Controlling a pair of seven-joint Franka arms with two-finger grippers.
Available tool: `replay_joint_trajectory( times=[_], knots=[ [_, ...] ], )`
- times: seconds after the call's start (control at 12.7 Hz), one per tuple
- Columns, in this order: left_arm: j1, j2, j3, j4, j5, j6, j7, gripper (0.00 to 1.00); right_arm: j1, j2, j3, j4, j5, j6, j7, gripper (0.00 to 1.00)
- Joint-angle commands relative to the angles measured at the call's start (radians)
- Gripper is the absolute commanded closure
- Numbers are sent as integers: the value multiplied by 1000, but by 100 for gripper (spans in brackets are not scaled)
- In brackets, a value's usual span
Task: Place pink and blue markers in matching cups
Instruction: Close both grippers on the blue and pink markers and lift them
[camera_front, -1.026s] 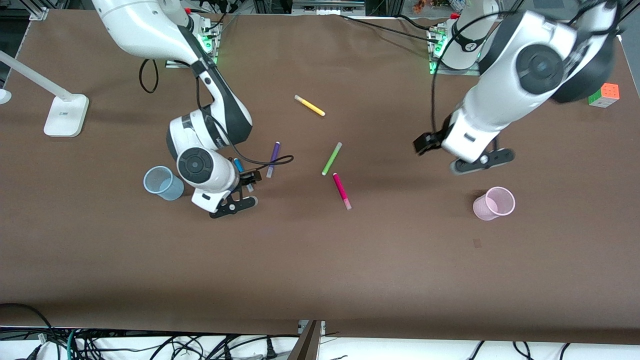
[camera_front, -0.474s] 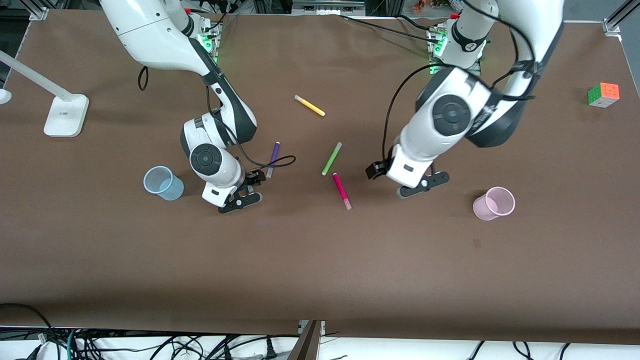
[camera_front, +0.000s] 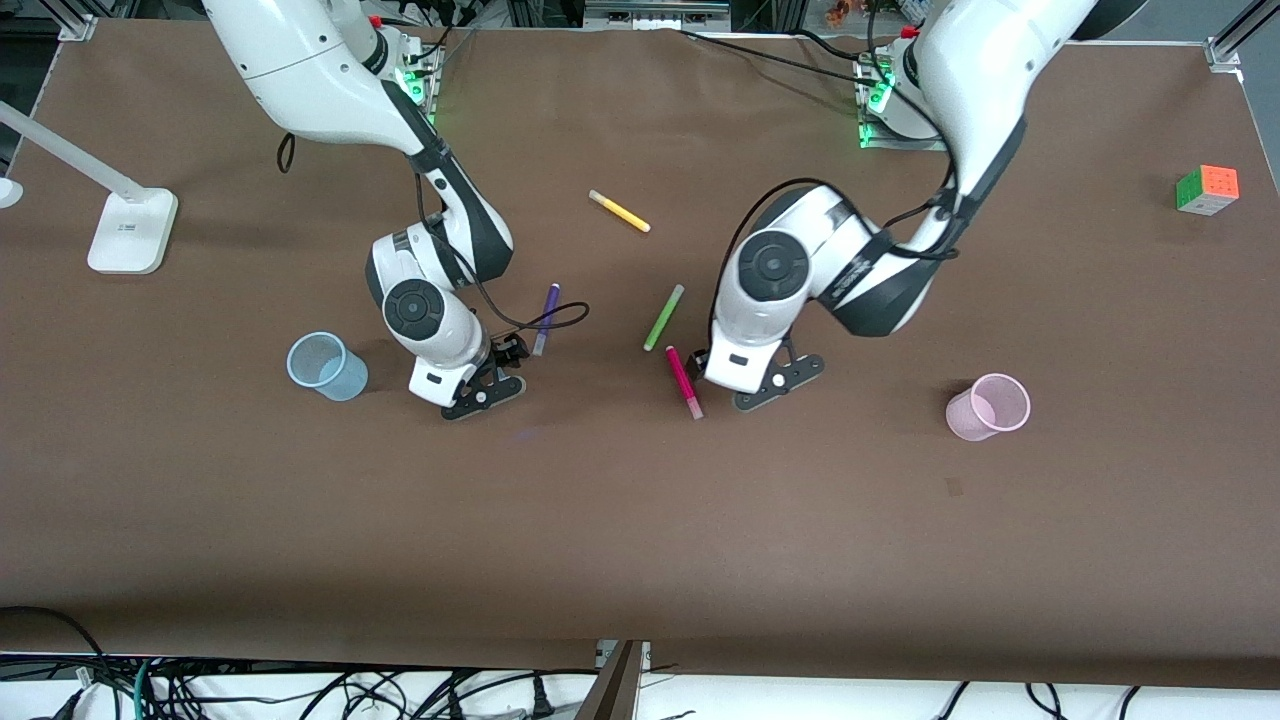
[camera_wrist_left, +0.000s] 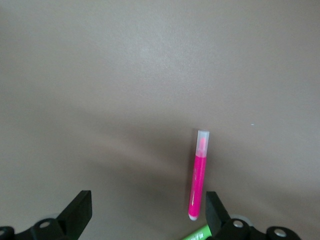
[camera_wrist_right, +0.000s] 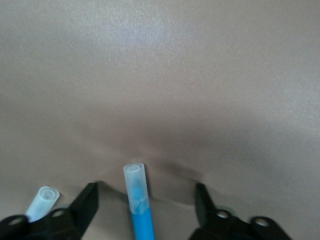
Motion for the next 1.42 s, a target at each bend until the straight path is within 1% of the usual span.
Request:
replay_joint_trajectory(
  times=[0.0,0.24,0.32,0.47,0.63,0.79,0.95,1.18,1.26,1.34],
  knots=[
    [-34,76,30,75,36,41,-11,0,5,-32,-4,-38,-3,16,-18,74],
    [-36,145,32,78,39,168,-8,0,5,-32,-4,-38,-3,16,-21,99],
    [-39,166,32,77,50,199,-8,0,5,-34,-4,-36,-3,18,-43,100],
    [-51,194,33,77,120,212,-8,0,4,-38,-7,-26,-1,15,-113,100],
    [-56,202,32,77,179,213,-8,0,-10,-76,-16,-7,0,6,-202,100],
    [-86,202,32,78,191,215,-22,0,-54,-132,-16,0,5,-29,-260,100],
    [-80,200,32,80,190,215,-10,0,-80,-161,-18,37,9,-89,-346,100],
    [-76,206,32,78,171,215,-10,0,-125,-188,-19,129,19,-265,-519,100],
    [-77,213,32,74,171,221,-10,0,-146,-199,-19,143,44,-316,-613,100],
    [-79,220,32,74,162,224,-11,0,-175,-216,-21,145,112,-345,-723,100]
  ],
)
